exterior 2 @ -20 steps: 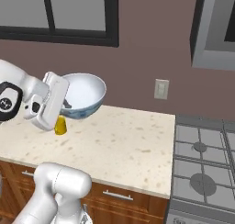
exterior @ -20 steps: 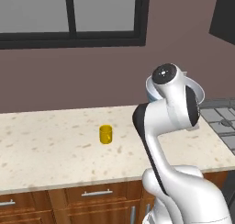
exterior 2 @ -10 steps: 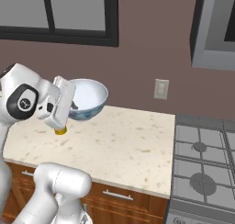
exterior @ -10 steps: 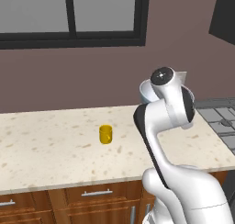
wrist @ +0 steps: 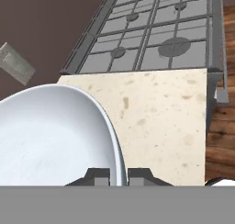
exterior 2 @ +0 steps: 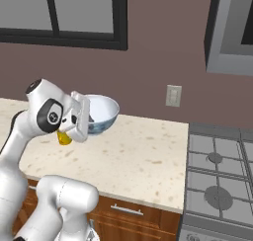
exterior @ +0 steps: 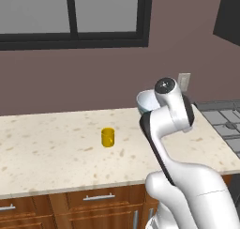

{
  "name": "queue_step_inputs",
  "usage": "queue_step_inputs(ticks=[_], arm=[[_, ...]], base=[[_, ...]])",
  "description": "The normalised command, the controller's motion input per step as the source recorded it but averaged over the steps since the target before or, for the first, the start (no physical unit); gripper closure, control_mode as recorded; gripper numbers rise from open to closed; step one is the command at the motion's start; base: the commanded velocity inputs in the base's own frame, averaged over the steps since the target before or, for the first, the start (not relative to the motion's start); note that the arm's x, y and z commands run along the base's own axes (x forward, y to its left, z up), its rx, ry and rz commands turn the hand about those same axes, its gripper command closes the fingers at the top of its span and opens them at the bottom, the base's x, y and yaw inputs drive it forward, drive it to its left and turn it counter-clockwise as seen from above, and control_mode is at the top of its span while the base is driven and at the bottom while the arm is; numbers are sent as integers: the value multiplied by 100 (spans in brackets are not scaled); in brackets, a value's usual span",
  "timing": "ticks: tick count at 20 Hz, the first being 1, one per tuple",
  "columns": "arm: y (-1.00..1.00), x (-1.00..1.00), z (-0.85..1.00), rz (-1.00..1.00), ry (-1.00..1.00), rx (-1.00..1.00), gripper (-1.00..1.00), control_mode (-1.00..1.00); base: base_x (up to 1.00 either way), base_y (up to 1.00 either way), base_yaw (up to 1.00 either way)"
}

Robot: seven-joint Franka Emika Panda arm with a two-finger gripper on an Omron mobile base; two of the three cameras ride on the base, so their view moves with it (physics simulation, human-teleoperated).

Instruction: Clear the mugs and bowl far away from the sink.

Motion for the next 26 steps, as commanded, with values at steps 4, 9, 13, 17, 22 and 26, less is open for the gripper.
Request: queue_step_inputs(ticks=[4,9,13,17,22,26], arm=[[-8,65,-50,11,0,0,100,-100],[0,67,-46,9,0,0,100,-100],[-5,77,-35,7,0,0,100,-100],[-2,68,-25,5,0,0,100,-100],[-2,62,-16,1,5,0,100,-100],[0,45,-19,0,12,0,100,-100]], base=[[0,0,0],[0,0,0],[0,0,0],[0,0,0],[0,0,0],[0,0,0]])
